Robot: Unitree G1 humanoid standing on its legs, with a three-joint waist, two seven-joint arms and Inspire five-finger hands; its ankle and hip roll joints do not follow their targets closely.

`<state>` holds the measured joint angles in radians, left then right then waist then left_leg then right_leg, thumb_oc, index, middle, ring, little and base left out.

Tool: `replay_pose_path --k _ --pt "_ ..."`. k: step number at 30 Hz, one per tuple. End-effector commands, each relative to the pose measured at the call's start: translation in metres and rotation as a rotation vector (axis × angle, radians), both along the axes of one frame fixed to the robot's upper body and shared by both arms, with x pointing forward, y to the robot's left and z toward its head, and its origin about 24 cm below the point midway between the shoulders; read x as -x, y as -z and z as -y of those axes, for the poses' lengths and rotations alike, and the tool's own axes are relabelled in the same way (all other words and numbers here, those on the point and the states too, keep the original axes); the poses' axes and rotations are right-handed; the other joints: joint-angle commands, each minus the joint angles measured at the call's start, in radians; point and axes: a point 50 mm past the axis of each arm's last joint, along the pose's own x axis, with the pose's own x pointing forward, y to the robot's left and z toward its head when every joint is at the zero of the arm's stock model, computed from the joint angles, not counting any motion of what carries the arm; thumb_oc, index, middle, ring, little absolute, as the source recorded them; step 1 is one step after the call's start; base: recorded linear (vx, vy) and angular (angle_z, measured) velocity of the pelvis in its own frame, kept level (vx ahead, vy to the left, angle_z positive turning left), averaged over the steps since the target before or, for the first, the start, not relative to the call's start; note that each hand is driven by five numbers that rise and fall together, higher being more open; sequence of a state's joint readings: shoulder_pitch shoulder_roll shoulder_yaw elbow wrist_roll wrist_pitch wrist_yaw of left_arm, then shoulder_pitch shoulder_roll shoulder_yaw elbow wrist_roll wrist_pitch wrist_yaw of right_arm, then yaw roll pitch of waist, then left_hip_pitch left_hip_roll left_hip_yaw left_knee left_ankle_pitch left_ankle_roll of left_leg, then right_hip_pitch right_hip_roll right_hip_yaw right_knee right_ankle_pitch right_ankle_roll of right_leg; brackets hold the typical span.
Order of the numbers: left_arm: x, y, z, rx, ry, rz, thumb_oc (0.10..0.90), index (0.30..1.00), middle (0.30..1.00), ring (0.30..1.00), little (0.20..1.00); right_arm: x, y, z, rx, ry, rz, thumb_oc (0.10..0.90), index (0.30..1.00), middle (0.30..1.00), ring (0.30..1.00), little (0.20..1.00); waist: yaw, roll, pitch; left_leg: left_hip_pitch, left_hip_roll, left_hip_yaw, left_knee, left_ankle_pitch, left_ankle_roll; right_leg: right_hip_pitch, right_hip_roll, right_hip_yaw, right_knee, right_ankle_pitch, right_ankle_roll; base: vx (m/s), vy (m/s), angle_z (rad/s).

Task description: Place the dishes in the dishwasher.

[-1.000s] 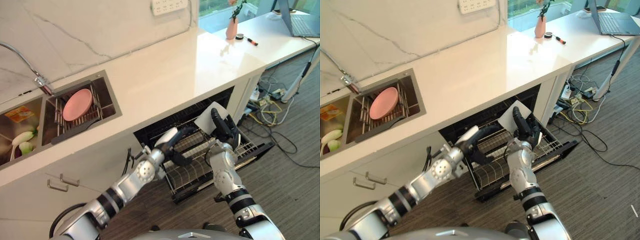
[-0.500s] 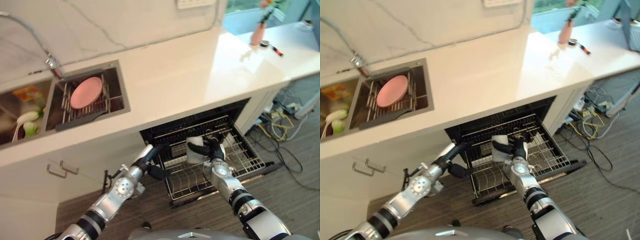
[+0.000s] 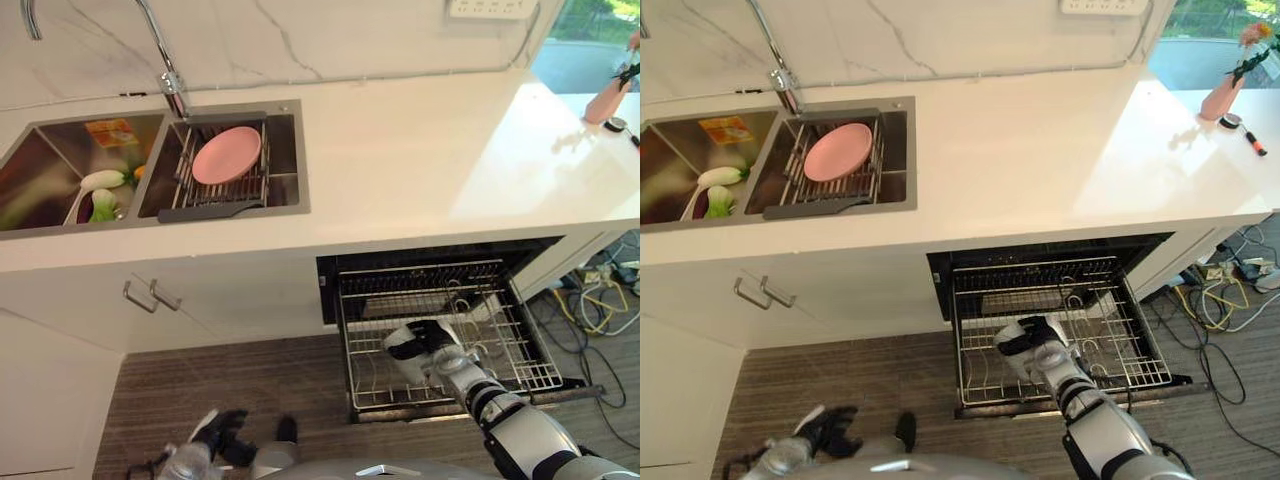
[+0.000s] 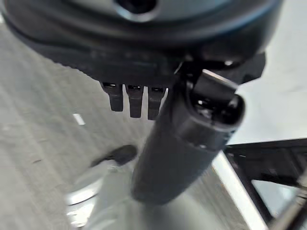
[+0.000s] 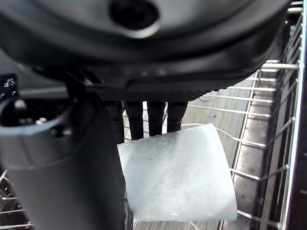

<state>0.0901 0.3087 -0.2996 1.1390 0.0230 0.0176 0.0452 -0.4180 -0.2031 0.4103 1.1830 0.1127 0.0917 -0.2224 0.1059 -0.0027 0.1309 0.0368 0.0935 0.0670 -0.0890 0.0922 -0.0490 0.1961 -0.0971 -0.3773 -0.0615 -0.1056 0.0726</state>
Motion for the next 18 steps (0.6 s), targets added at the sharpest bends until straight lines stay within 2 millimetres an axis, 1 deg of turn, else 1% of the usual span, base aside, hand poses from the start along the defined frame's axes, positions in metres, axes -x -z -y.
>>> replay_pose_path --k 1,2,3,4,5,6,7,8,9,10,11,12,13,14,15,16,17,18 --pt "-0.04 -0.008 0.008 -0.069 0.131 0.103 0.8 0.9 0.9 0.9 0.9 -0.046 -0.039 -0.01 0.026 -0.059 0.207 0.8 0.9 0.9 0.9 0.9 0.004 0.004 -0.004 0.022 0.056 -0.026 0.002 -0.071 -0.074 -0.04 -0.026 0.019 -0.026 0.052 0.054 -0.01 0.031 -0.12" --pt "-0.034 -0.003 0.011 -0.079 0.113 0.066 0.8 0.9 0.9 0.9 0.9 -0.046 -0.039 -0.013 0.012 -0.048 0.215 0.8 0.9 0.9 0.9 0.9 0.0 0.003 -0.008 0.019 0.055 -0.024 0.002 -0.07 -0.073 -0.045 -0.028 0.02 -0.026 0.054 0.055 -0.01 0.048 -0.14" --pt "-0.021 0.003 0.012 -0.101 0.067 -0.003 0.8 0.9 0.9 0.9 0.9 -0.049 -0.043 -0.021 -0.035 -0.031 0.253 0.8 0.9 0.9 0.9 0.9 -0.014 0.0 -0.012 0.026 0.056 -0.014 0.002 -0.074 -0.072 -0.047 -0.028 0.031 -0.026 0.055 0.055 -0.01 0.048 -0.14" --pt "-0.021 0.003 0.012 -0.101 0.067 -0.003 0.8 0.9 0.9 0.9 0.9 -0.049 -0.043 -0.021 -0.035 -0.031 0.253 0.8 0.9 0.9 0.9 0.9 -0.014 0.0 -0.012 0.026 0.056 -0.014 0.002 -0.074 -0.072 -0.047 -0.028 0.031 -0.026 0.055 0.055 0.0 0.087 -0.11" --pt "-0.005 0.007 0.012 -0.112 0.0 -0.081 0.8 0.9 0.9 0.9 0.9 -0.051 -0.051 -0.032 -0.091 -0.051 0.32 0.8 0.9 0.9 0.9 0.9 -0.034 -0.003 -0.02 0.044 0.058 0.013 0.002 -0.083 -0.07 -0.049 -0.029 0.053 -0.026 0.059 0.056 0.01 0.054 -0.13" --pt "-0.005 0.007 0.012 -0.112 0.0 -0.081 0.8 0.9 0.9 0.9 0.9 -0.051 -0.051 -0.032 -0.091 -0.051 0.32 0.8 0.9 0.9 0.9 0.9 -0.034 -0.003 -0.02 0.044 0.058 0.014 0.002 -0.083 -0.07 -0.049 -0.029 0.053 -0.026 0.059 0.056 0.01 0.078 -0.25" --pt "-0.001 0.008 0.013 -0.11 -0.017 -0.096 0.8 0.9 0.9 0.9 0.9 -0.052 -0.056 -0.034 -0.113 -0.06 0.352 0.8 0.9 0.9 0.9 0.9 -0.042 -0.005 -0.023 0.051 0.058 0.024 0.002 -0.088 -0.069 -0.049 -0.03 0.062 -0.026 0.061 0.057 0.02 0.069 -0.34" --pt "-0.001 0.008 0.014 -0.101 -0.041 -0.103 0.8 0.9 0.9 0.9 0.9 -0.054 -0.066 -0.035 -0.139 -0.086 0.414 0.8 0.9 0.9 0.9 0.9 -0.055 -0.007 -0.029 0.061 0.058 0.039 0.002 -0.093 -0.067 -0.051 -0.031 0.077 -0.026 0.065 0.058 0.02 0.07 -0.37" --pt "0.0 0.008 0.014 -0.1 -0.041 -0.103 0.8 0.9 0.9 0.9 0.9 -0.054 -0.066 -0.035 -0.139 -0.085 0.413 0.8 0.9 0.9 0.9 0.9 -0.054 -0.007 -0.029 0.062 0.059 0.04 0.002 -0.093 -0.067 -0.051 -0.031 0.078 -0.026 0.065 0.058 0.02 0.066 -0.38" --pt "-0.003 0.008 0.014 -0.095 -0.054 -0.098 0.8 0.9 0.9 0.9 0.9 -0.056 -0.075 -0.033 -0.149 -0.099 0.46 0.8 0.9 0.9 0.9 0.9 -0.064 -0.009 -0.032 0.067 0.058 0.048 0.002 -0.096 -0.065 -0.053 -0.032 0.087 -0.026 0.069 0.06 0.0 0.021 -0.23" --pt "-0.003 0.008 0.014 -0.095 -0.054 -0.098 0.8 0.9 0.9 0.9 0.9 -0.056 -0.075 -0.033 -0.149 -0.099 0.46 0.8 0.9 0.9 0.9 0.9 -0.064 -0.009 -0.032 0.067 0.058 0.048 0.002 -0.096 -0.065 -0.053 -0.032 0.087 -0.026 0.069 0.06 0.01 0.038 -0.32" --pt "-0.005 0.008 0.015 -0.089 -0.059 -0.093 0.8 0.9 0.9 0.9 0.9 -0.055 -0.08 -0.031 -0.148 -0.119 0.49 0.8 0.9 0.9 0.9 0.9 -0.071 -0.01 -0.034 0.073 0.057 0.056 0.002 -0.1 -0.064 -0.054 -0.032 0.095 -0.026 0.072 0.061 0.01 0.062 -0.28" --pt "-0.009 0.007 0.016 -0.083 -0.067 -0.086 0.8 0.9 0.9 0.9 0.9 -0.053 -0.092 -0.023 -0.142 -0.146 0.553 0.8 0.9 0.9 0.9 0.9 -0.085 -0.013 -0.038 0.085 0.057 0.074 0.002 -0.108 -0.061 -0.058 -0.035 0.112 -0.024 0.076 0.065 0.01 0.062 -0.28" --pt "-0.009 0.007 0.016 -0.083 -0.067 -0.086 0.8 0.9 0.9 0.9 0.9 -0.053 -0.092 -0.023 -0.142 -0.146 0.553 0.8 0.9 0.9 0.9 0.9 -0.085 -0.013 -0.038 0.085 0.057 0.074 0.002 -0.108 -0.061 -0.058 -0.035 0.112 -0.024 0.076 0.065 0.02 0.069 -0.26" --pt "-0.01 0.007 0.016 -0.084 -0.054 -0.09 0.8 0.9 0.9 0.9 0.9 -0.052 -0.101 -0.018 -0.128 -0.172 0.592 0.8 0.9 0.9 0.9 0.9 -0.091 -0.013 -0.039 0.093 0.056 0.088 0.002 -0.113 -0.059 -0.062 -0.036 0.124 -0.022 0.079 0.068 0.01 0.024 -0.17" --pt "-0.01 0.007 0.016 -0.084 -0.054 -0.09 0.8 0.9 0.9 0.9 0.9 -0.052 -0.101 -0.018 -0.128 -0.172 0.592 0.8 0.9 0.9 0.9 0.9 -0.091 -0.013 -0.039 0.093 0.056 0.088 0.002 -0.113 -0.059 -0.062 -0.036 0.124 -0.022 0.079 0.068 0.02 0.057 -0.52" --pt "-0.011 0.007 0.017 -0.082 -0.032 -0.095 0.8 0.9 0.9 0.9 0.9 -0.048 -0.115 -0.01 -0.11 -0.202 0.655 0.8 0.9 0.9 0.9 0.9 -0.103 -0.013 -0.043 0.103 0.056 0.108 0.002 -0.12 -0.055 -0.066 -0.038 0.14 -0.02 0.084 0.073 0.02 0.033 -0.35" --pt "-0.011 0.007 0.017 -0.082 -0.032 -0.095 0.8 0.9 0.9 0.9 0.9 -0.048 -0.115 -0.01 -0.11 -0.202 0.655 0.8 0.9 0.9 0.9 0.9 -0.103 -0.013 -0.043 0.103 0.056 0.108 0.002 -0.12 -0.055 -0.066 -0.038 0.14 -0.02 0.084 0.073 0.03 0.071 -0.61"
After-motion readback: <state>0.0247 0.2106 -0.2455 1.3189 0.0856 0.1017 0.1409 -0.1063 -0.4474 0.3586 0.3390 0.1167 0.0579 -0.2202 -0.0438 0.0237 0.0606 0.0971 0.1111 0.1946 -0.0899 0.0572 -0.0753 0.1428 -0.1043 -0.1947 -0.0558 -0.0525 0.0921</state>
